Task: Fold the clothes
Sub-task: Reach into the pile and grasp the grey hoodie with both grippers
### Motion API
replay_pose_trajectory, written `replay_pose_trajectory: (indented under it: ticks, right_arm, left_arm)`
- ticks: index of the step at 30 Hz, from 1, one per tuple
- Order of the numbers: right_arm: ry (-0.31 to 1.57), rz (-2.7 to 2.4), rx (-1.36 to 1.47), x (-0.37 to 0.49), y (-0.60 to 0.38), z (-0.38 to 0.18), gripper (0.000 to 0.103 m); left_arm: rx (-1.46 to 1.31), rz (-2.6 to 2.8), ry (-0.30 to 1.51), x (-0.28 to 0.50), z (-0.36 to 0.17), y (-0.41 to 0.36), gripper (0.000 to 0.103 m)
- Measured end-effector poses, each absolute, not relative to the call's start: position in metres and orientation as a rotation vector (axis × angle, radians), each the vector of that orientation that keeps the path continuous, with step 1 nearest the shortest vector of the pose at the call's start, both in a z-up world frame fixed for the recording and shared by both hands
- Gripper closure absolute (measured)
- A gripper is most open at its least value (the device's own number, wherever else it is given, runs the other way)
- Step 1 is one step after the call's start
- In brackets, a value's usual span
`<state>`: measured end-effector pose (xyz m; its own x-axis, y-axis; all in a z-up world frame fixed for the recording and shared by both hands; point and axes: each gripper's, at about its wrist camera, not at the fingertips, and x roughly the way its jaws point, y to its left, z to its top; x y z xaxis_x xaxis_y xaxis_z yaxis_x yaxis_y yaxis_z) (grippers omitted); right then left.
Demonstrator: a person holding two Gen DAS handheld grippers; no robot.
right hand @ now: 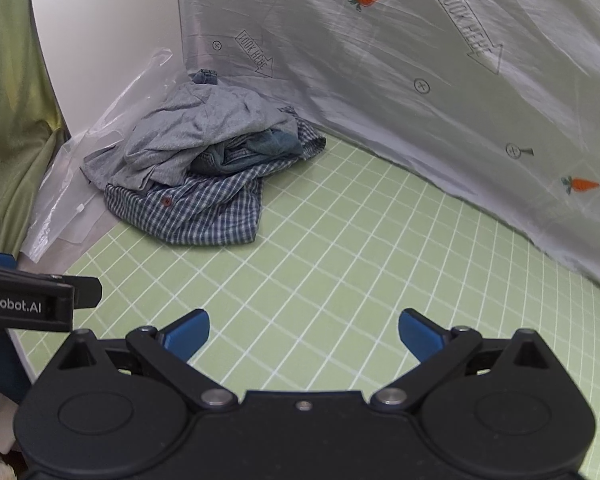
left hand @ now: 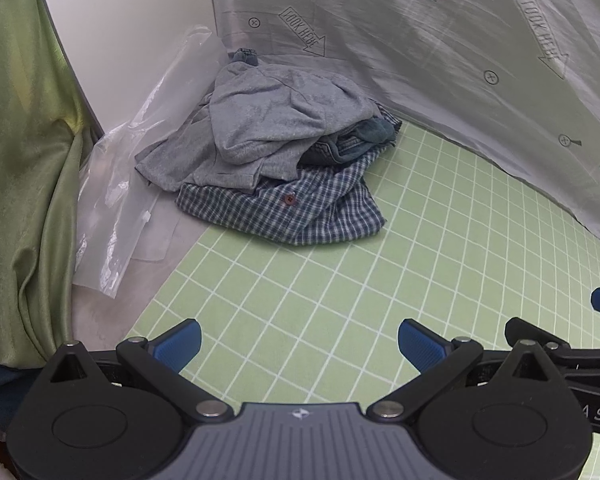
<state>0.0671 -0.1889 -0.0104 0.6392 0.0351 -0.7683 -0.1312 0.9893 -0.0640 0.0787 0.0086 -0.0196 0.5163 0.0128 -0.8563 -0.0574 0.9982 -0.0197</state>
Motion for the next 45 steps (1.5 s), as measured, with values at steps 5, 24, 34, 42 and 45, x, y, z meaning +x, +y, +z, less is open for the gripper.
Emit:
replay_pose_trajectory:
  ticks: [5,24,34,42,45]
  right_arm:
    - [0.851,0.085,-0.145,0.113,-0.185,-0.009,0.001]
    - [0.849,0.261,-0.017,0.337,-0.117,-0.053,0.03]
    - [0.842,0.303,0.039,0.371,-0.096,-0.071,0.066]
    - [0.714,0.225,0.044,0.32,-0.136,-0.041,0.097]
    - [0.699,0.141,0.103,0.29,-0.174,-0.033,0.098]
  left_arm:
    - [-0.096,0.067,1.044,0.119,-0.03,0.023,0.0]
    - [-0.213,0.223,1.062,0.296,-0.092,0.09,0.027]
    - [-0.278,0.088,1.002,0.301,-0.094,0.087,0.088]
    - [-0.248,-0.061,0.874,0.266,-0.04,0.062,0.091]
    - [-0.278,-0.193,0.85,0.241,-0.018,0.035,0.091]
